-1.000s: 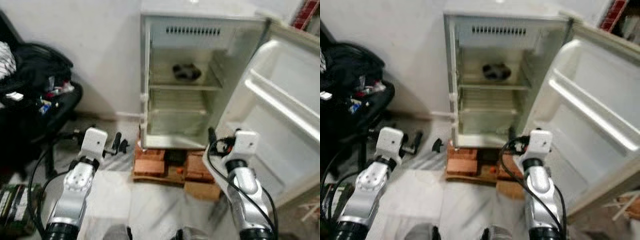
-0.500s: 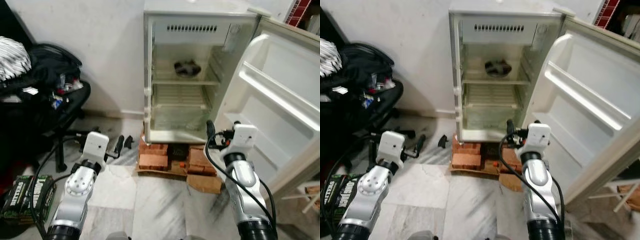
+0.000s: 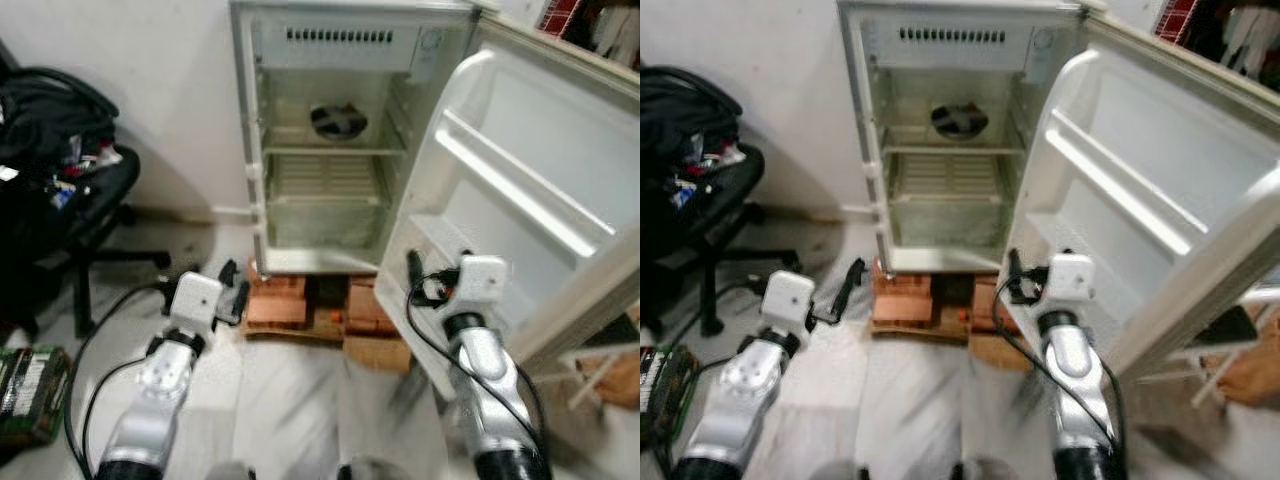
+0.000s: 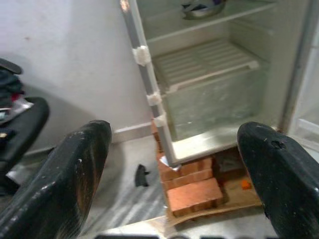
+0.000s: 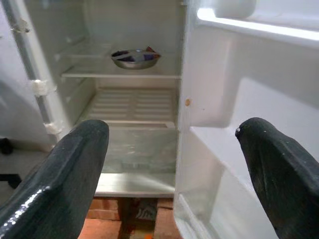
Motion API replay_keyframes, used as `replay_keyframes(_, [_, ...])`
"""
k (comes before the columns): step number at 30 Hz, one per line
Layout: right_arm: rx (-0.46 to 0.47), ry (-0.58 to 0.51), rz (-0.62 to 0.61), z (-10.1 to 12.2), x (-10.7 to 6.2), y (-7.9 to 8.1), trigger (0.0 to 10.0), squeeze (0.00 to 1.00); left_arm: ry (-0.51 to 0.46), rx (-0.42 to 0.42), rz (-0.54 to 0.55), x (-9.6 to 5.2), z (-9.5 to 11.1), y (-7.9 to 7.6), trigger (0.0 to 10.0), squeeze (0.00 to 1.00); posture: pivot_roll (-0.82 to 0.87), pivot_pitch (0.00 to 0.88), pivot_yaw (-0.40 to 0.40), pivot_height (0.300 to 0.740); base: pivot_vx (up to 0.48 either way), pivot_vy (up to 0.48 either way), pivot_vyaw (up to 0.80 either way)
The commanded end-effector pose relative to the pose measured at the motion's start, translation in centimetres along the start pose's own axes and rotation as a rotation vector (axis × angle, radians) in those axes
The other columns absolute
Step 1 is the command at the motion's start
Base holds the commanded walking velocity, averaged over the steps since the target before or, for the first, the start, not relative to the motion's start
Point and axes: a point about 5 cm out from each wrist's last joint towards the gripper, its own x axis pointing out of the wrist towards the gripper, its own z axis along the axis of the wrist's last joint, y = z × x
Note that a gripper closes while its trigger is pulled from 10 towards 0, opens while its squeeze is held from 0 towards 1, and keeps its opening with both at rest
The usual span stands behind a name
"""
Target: Restocking fridge
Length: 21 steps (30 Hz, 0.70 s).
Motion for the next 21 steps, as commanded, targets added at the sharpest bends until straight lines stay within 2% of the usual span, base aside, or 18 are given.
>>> replay_keyframes(1, [-0.017, -0.003, -0.022, 0.2, -0.1, -1.0, 10.0, 0.00, -0.007, -0.001, -0.027, 0.1, 0.3, -0.8, 10.0, 0.00, -0.01, 0.000, -0.024, 0.740, -0.255, -0.405, 0.00])
replay_keyframes(12, [-0.034, 0.018, 0.020, -0.2, -0.2, -0.4, 10.0, 0.00, 0.000, 0.007, -0.040, 0.1, 0.4, -1.0, 10.0, 0.00, 0.00, 0.000, -0.028, 0.740, -0.261, -0.403, 0.00])
replay_keyframes(21, [-0.011, 0.028, 0.075, -0.3, -0.2, 0.2, 10.0, 0.00, -0.024, 0.026, -0.059, 0.1, 0.6, -1.1, 10.0, 0.00, 0.00, 0.000, -0.029, 0.740, -0.250, -0.394, 0.00])
